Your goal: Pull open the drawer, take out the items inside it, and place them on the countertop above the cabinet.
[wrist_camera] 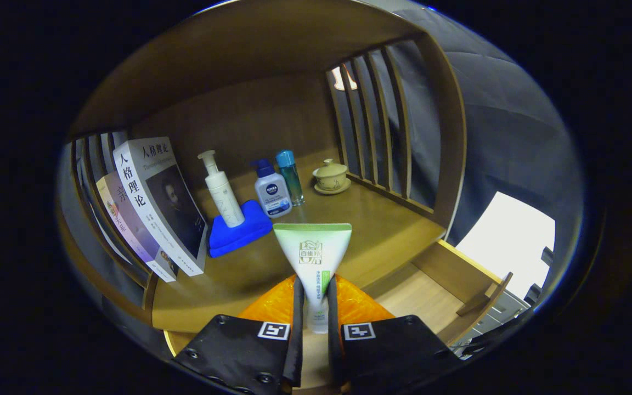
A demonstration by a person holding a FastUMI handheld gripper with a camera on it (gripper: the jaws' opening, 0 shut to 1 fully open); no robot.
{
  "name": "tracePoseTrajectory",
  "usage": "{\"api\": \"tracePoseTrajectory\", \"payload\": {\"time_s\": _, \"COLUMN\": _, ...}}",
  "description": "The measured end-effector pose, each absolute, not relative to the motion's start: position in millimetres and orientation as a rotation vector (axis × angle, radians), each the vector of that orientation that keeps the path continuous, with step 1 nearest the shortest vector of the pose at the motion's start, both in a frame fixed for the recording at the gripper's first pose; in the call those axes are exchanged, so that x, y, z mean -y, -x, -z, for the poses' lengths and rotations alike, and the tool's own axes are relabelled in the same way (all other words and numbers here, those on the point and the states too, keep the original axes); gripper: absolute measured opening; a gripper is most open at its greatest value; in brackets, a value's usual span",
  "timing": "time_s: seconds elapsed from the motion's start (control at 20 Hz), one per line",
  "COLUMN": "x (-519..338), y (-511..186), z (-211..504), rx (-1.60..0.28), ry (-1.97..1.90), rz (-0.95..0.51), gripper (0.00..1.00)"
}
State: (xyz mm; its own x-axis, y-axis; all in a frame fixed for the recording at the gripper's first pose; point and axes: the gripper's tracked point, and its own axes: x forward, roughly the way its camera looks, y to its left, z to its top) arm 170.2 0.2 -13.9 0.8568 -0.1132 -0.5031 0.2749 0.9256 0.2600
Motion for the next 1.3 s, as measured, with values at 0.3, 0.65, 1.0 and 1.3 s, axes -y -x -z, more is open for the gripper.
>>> {"api": "tracePoseTrajectory", "payload": {"time_s": 0.3, "x": -9, "y": -212, "z": 26, "rx": -0.541, "ry": -0.341, "rz": 0.143, "gripper": 0.22}}
{"api": "tracePoseTrajectory", "payload": {"time_s": 0.65, "x": -13, "y": -244, "z": 48, "rx": -0.556, "ry": -0.373, "rz": 0.042, "gripper": 0.21}}
{"api": "tracePoseTrajectory", "payload": {"time_s": 1.0, "x": -16, "y": -231, "z": 43, "rx": -0.426, "ry": -0.34, "rz": -0.045, "gripper": 0.98}}
{"api": "tracePoseTrajectory", "payload": {"time_s": 1.3, "x": -10, "y": -189, "z": 11, "rx": -0.285, "ry": -0.304, "rz": -0.063, "gripper": 0.98}}
